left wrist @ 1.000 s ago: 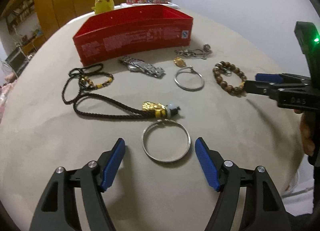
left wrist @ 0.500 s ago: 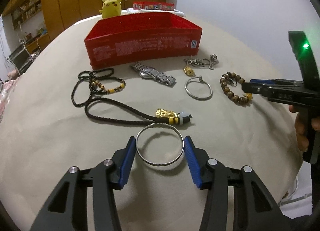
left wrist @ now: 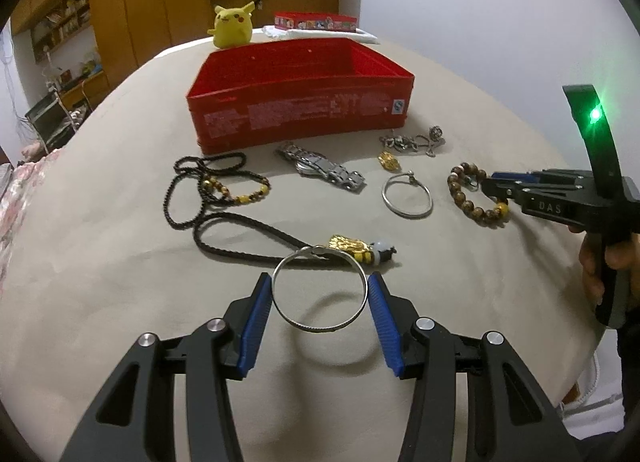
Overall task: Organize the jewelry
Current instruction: 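Grasp the silver bangle with the left tool while the right tool grasps the wooden bead bracelet, then carry bangle and wooden bracelet into the red box and release both, then move both tools back over the remaining jewelry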
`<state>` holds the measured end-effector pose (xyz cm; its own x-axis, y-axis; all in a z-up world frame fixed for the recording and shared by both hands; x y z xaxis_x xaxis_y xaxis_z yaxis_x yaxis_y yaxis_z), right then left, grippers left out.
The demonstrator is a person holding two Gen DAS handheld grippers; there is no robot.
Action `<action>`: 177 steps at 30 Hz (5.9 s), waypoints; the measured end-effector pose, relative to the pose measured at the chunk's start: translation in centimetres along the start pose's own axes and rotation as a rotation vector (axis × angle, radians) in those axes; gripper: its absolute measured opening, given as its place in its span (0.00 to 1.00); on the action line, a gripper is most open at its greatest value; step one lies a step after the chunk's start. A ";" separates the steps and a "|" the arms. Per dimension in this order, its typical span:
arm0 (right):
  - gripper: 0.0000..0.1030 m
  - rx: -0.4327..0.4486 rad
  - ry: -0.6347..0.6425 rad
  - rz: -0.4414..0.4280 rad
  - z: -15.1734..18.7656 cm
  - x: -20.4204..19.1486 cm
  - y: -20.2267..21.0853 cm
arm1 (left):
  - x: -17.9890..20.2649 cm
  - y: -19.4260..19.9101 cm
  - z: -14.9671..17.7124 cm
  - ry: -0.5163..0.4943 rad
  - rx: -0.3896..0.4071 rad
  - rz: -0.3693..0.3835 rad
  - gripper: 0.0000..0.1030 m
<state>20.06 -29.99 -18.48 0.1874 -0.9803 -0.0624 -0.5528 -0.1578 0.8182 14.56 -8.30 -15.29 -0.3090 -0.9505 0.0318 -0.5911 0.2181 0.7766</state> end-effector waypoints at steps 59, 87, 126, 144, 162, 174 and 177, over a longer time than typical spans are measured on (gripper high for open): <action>0.09 0.212 0.129 -0.099 -9.9 -4.9 9.7 | -4.3 4.5 -8.8 -0.047 0.158 -0.006 0.48; 0.09 0.173 0.195 -0.123 -20.7 -6.4 2.7 | -7.3 -2.1 -19.1 -0.093 0.162 0.019 0.48; 0.23 0.111 0.097 -0.132 -14.7 -4.3 0.9 | -7.9 -4.3 -14.2 -0.077 0.083 0.054 0.60; 0.23 0.052 0.059 -0.172 -5.1 -6.4 3.3 | -2.5 -2.0 -1.1 -0.137 -0.046 0.133 0.61; 0.26 0.008 0.047 -0.175 -3.9 -6.3 1.8 | -2.1 -4.0 -2.0 -0.198 -0.056 0.131 0.56; 0.26 0.003 0.040 -0.180 -4.3 -6.1 1.5 | -1.2 -3.4 -3.8 -0.185 -0.033 0.142 0.67; 0.26 0.002 0.036 -0.186 -4.2 -6.2 1.5 | -1.5 -5.5 -3.1 -0.141 -0.101 0.113 0.68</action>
<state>21.50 -23.65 -14.43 0.3154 -0.9292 -0.1924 -0.5077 -0.3366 0.7930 20.64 -8.77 -17.68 -0.4744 -0.8794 0.0390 -0.4716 0.2913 0.8323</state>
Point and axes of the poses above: each gripper's, at about its wrist camera, not at the fingertips, and y roughly against the way its jaws point, x to its right, z to its underside, the point moved 7 cm from there along -y, roughly the way its jaws point, and after that the axes turned 1 degree about z, right-handed, at the moved point
